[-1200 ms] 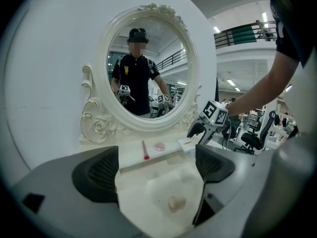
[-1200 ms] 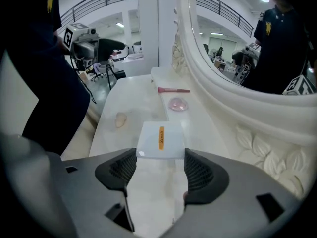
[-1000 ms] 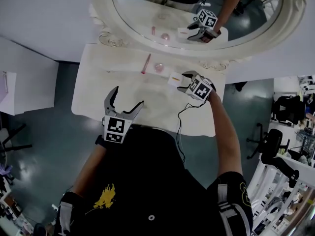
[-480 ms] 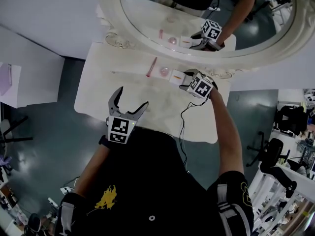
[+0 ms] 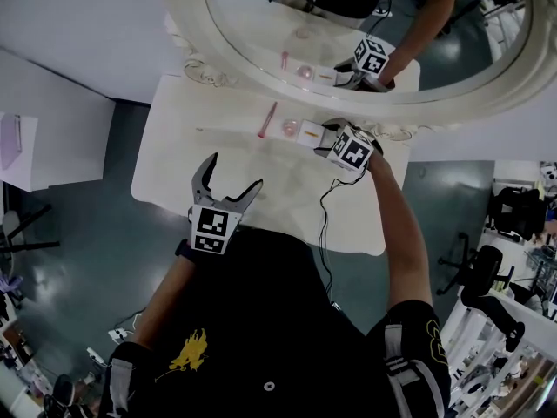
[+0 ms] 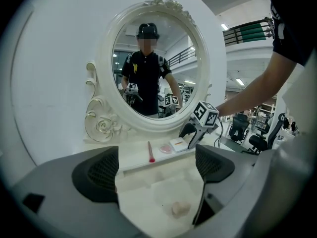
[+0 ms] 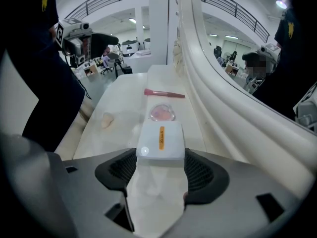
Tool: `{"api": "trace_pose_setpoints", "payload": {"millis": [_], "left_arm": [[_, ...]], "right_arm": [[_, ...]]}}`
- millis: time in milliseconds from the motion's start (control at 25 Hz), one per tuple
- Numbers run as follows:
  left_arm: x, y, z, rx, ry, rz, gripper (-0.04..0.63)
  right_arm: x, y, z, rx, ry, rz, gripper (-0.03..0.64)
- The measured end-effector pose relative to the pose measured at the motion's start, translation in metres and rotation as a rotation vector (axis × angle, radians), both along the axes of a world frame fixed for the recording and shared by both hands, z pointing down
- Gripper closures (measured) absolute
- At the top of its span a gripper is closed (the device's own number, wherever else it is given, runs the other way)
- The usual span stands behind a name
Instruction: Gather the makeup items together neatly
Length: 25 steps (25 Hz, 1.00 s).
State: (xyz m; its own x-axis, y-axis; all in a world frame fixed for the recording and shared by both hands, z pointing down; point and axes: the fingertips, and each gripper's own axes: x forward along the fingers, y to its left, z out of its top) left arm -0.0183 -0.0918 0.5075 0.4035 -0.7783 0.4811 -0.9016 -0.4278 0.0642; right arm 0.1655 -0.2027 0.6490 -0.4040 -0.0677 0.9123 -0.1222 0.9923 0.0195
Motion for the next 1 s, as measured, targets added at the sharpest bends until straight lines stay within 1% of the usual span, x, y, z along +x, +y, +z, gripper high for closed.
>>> {"api": "trace_pose_setpoints", "payload": {"millis": [760, 880, 1000], "left_arm": [[-0.0053, -0.0015, 0.0049, -0.013, 0.0, 0.003, 0.103], [-0.0036, -0.0014, 0.0038, -0.011, 0.008, 0.006, 0.103], [-0.0037, 0.0002, 0.0031, -0.013, 0.022, 0.004, 0.103]], "right_arm": [[-0.0091, -0.0059, 0.0087, -0.029, 0.035, -0.034, 0.298], [-0.0076, -0.0064, 0.007, -0.019, 0.035, -0.019, 0.296], [-0.0046, -0.0074, 0.0048, 0.011, 0.04, 0.02, 0.275]]}}
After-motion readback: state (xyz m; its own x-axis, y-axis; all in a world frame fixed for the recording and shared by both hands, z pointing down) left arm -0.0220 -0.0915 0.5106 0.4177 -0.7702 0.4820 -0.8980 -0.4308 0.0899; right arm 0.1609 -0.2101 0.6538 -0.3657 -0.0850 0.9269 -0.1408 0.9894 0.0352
